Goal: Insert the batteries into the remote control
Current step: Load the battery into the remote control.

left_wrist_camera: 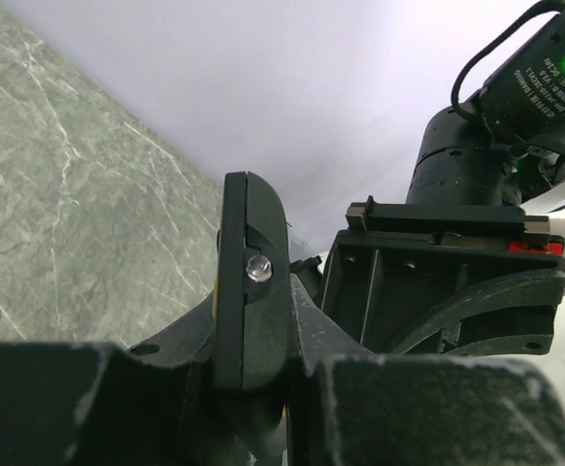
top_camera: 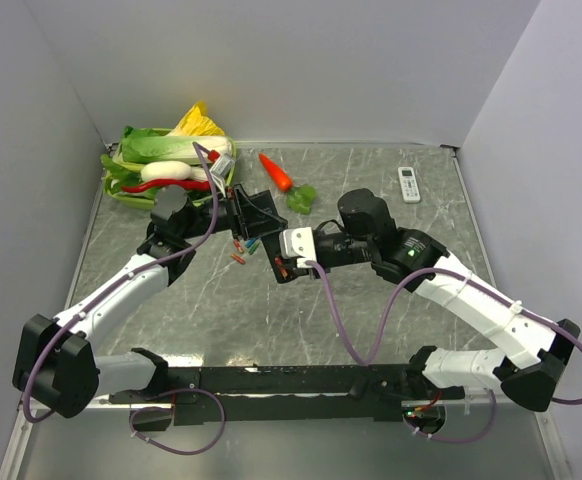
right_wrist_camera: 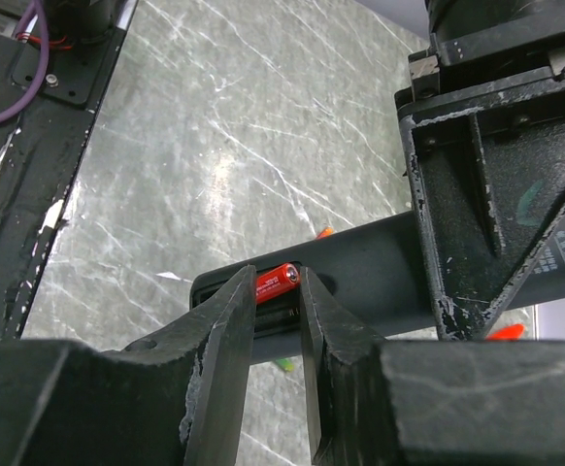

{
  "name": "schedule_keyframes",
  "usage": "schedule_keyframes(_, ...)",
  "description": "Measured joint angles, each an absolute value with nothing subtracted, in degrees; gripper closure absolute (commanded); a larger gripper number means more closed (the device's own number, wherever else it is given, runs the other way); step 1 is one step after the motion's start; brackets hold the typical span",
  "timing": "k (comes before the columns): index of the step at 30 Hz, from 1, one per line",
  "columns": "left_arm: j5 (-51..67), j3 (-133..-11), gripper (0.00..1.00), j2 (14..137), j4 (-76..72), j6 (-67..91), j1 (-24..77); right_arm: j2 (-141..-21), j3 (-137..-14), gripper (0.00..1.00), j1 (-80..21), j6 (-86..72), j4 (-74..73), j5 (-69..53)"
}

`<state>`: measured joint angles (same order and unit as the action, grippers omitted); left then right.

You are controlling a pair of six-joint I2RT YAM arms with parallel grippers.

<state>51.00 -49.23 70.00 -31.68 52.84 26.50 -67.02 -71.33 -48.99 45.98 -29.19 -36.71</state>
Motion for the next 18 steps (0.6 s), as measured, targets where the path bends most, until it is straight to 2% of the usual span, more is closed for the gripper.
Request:
schedule_keyframes(6,51.22,-49.58,0.98,70.00,-31.44,52.56,26.50,-67.46,-71.33,0.71,-48.99,46.00,-29.10,-36.69)
schedule_keyframes(18,51.18,-49.58,0.98,70.00,-32.36,53.25,26.48,-67.26,-71.20,0.85,-48.99,46.13,-28.34,-36.51)
